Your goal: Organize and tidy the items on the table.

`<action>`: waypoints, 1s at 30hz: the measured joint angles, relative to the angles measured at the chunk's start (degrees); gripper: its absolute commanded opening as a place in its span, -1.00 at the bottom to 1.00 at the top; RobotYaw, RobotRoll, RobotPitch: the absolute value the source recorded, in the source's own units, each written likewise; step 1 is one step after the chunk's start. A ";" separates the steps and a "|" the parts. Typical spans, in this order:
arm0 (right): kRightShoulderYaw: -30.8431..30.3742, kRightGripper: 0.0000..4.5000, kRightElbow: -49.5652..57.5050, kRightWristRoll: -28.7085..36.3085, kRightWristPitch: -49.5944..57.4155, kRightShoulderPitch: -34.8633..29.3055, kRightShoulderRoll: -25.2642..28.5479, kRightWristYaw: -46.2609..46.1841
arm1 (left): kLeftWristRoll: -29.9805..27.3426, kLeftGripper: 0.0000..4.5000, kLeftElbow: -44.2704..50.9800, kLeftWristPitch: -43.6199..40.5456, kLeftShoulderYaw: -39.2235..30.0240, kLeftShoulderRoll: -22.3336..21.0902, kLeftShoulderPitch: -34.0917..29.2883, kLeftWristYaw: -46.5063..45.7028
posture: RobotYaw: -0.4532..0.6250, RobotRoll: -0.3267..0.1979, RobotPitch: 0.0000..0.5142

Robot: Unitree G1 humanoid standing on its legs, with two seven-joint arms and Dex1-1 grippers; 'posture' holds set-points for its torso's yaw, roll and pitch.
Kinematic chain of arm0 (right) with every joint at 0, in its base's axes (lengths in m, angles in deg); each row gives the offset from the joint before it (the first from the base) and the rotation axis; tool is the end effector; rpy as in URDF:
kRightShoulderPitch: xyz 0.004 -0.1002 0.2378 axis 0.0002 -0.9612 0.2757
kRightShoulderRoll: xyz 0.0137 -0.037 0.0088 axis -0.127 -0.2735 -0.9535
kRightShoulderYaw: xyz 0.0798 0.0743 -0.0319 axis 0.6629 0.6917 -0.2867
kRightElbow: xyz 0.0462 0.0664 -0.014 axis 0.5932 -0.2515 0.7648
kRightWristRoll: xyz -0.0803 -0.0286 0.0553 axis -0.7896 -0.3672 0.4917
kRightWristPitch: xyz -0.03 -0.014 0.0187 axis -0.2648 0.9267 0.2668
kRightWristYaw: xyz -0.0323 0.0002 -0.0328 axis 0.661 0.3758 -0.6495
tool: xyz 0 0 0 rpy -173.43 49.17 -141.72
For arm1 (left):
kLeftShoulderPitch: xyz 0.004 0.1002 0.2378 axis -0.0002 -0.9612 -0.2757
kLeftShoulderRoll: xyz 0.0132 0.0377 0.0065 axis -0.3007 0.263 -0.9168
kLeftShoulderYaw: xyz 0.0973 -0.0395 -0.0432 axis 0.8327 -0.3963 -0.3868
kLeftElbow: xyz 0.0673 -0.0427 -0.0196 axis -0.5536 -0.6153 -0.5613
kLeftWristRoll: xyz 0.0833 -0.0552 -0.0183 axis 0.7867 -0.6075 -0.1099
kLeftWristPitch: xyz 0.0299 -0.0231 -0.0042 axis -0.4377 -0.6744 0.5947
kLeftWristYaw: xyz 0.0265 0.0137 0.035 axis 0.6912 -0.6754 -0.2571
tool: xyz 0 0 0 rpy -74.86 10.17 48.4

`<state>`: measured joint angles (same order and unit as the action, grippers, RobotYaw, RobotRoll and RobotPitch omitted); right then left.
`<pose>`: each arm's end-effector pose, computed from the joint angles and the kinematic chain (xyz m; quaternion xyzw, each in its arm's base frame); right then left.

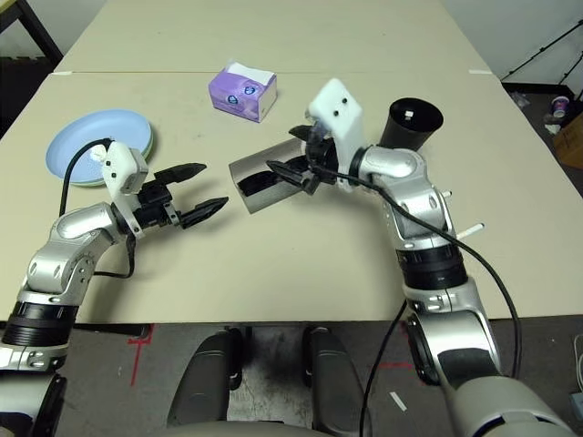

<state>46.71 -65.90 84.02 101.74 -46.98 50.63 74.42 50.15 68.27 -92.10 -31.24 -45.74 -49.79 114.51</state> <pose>0.3005 -0.1707 0.1811 -0.1591 -0.0496 0.4305 0.8871 0.2735 0.2358 0.1436 0.1222 -0.0197 -0.4510 0.8839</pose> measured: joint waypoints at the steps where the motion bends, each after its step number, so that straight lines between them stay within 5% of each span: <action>1: 0.00 0.98 -0.20 0.34 -1.35 -0.65 0.41 -0.10 | 0.25 1.00 -0.48 0.15 0.05 0.00 0.19 0.32 | -0.11 0.25 -0.37; 18: -1.42 0.98 0.14 3.62 -5.92 -1.35 1.04 -3.02 | 4.39 1.00 -7.63 3.88 1.14 2.25 4.58 0.55 | -0.11 0.25 -0.34; 21: -0.66 0.72 -1.76 5.08 -8.61 -1.72 1.45 -2.74 | 4.80 1.00 -8.34 4.24 1.14 2.27 4.90 0.59 | -0.11 0.25 -0.34; 27: -0.27 -0.33 -4.28 7.46 -10.65 -4.02 4.25 -0.35 | 4.82 1.00 -8.32 4.25 0.94 1.94 5.15 1.17 | -0.10 0.25 -0.32; 30: -0.27 -0.30 -4.16 8.46 -10.45 -6.33 6.83 1.77 | 4.81 1.00 -8.31 4.23 0.91 1.27 5.17 1.73 | -0.11 0.25 -0.31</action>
<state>46.43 -70.07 92.49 91.29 -53.30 57.46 76.19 54.96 59.96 -87.87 -30.33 -44.48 -44.62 116.25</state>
